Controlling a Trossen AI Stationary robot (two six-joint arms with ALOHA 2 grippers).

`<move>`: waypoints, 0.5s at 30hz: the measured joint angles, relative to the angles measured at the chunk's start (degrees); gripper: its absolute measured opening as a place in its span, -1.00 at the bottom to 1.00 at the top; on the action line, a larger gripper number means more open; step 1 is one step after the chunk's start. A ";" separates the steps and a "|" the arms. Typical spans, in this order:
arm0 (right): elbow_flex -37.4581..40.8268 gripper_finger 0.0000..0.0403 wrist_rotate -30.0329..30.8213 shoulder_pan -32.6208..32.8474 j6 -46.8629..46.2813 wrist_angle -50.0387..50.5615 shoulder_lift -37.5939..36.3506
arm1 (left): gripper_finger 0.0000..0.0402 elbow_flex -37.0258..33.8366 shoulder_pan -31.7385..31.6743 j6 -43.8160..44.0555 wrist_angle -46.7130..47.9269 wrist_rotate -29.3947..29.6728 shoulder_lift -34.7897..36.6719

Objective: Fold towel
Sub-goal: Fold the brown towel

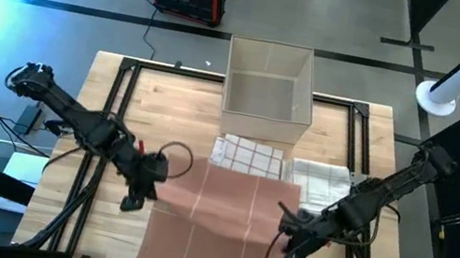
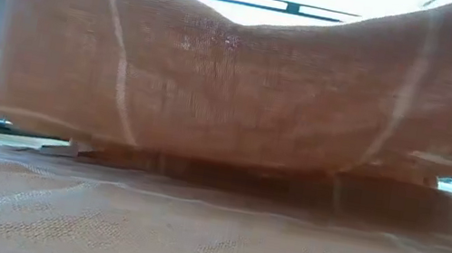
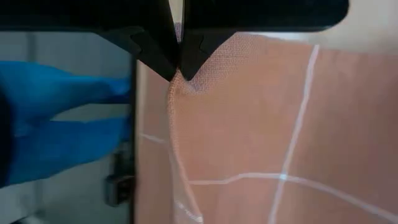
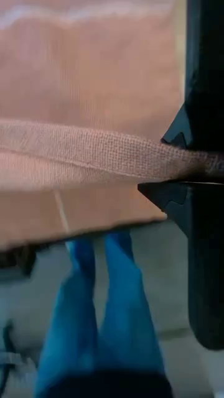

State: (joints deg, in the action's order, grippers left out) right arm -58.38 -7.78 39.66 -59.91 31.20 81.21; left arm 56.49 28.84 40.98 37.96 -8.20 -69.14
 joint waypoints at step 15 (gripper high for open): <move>2.98 -1.00 -13.76 2.37 3.09 -13.30 11.77 | -1.00 -15.63 10.94 12.81 -23.32 -2.29 -3.50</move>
State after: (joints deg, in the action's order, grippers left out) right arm -55.40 -21.54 42.03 -56.82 17.90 92.99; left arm 40.86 39.78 53.79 14.64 -10.49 -72.64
